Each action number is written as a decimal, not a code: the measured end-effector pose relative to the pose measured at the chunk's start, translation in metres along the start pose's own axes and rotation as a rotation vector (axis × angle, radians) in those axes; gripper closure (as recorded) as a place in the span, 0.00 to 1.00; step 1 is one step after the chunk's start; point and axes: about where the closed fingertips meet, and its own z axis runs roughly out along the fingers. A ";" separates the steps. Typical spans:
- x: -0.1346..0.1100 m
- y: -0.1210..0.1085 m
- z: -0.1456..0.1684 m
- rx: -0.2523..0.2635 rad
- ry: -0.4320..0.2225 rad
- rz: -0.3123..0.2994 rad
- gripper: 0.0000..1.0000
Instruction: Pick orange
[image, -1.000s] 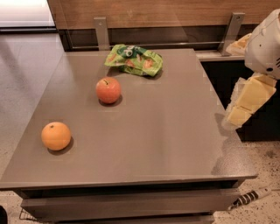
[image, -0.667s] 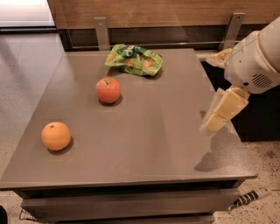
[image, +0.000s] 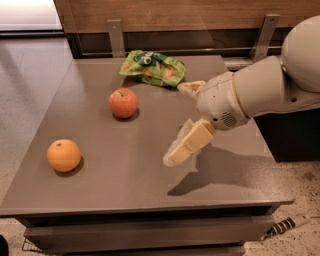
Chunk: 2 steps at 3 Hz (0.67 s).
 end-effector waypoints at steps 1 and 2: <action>-0.030 0.017 0.047 -0.062 0.002 -0.041 0.00; -0.030 0.017 0.047 -0.062 0.002 -0.041 0.00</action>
Offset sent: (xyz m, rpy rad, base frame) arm -0.0041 0.0434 -0.0056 -0.0029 0.0090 0.0525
